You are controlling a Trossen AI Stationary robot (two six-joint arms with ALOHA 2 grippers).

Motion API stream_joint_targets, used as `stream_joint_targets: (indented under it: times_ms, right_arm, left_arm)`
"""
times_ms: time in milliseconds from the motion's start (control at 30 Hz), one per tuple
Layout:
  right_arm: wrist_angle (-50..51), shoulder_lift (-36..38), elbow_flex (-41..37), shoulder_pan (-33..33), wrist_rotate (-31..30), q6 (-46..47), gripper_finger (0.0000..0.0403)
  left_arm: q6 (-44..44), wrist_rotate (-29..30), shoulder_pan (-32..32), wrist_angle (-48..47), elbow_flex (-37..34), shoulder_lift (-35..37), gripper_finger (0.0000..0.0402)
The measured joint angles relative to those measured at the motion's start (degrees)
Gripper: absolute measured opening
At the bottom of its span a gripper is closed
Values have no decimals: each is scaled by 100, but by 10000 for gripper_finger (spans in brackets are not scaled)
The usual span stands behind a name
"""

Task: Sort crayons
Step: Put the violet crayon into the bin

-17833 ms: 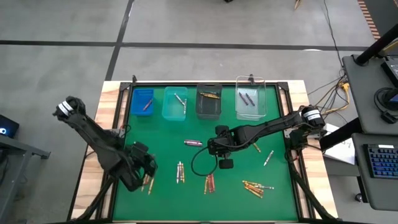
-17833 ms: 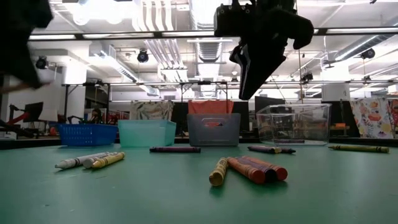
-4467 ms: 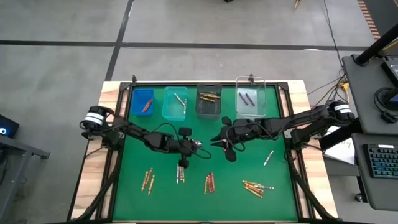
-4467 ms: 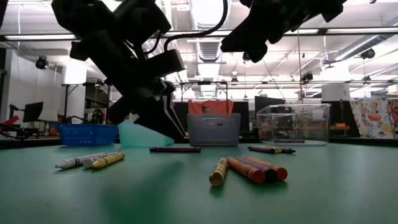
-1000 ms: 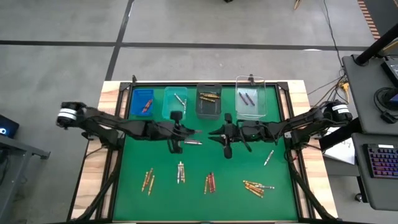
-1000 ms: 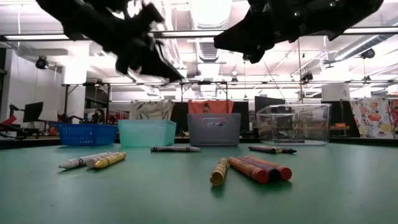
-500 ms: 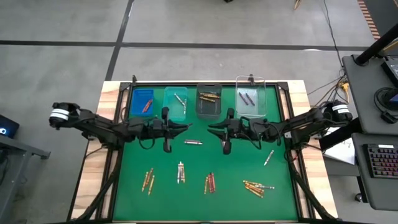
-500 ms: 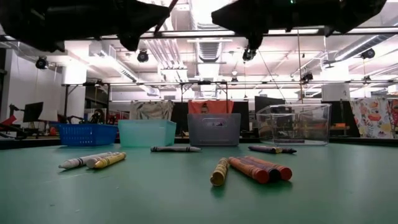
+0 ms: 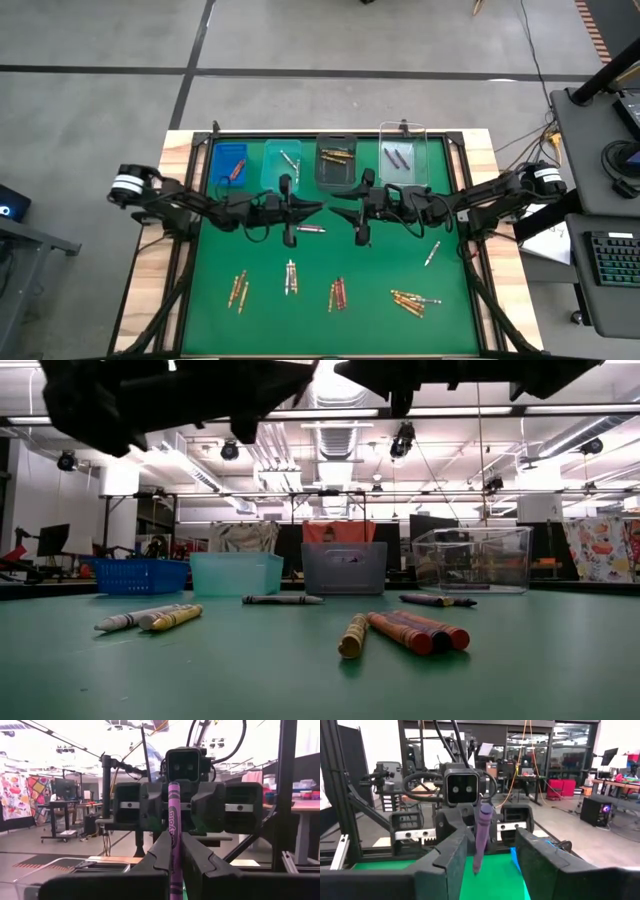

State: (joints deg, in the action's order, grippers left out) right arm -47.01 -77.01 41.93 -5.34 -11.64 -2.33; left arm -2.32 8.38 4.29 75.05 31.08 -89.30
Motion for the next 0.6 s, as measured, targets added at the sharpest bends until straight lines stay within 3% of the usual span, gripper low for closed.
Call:
stream_joint_targets:
  times_ms: [367, 500, 600]
  right_arm:
    - [5, 0, 0, 11, 0, -99, 158]
    - [5, 0, 0, 11, 0, -118, 131]
    - [5, 0, 0, 11, -36, -118, 88]
  left_arm:
    - [-9, 0, 0, -1, 495, -559, 0]
    - [-9, 1, 0, 26, 487, -561, 0]
    - [-9, 5, 0, 28, 484, -561, 2]
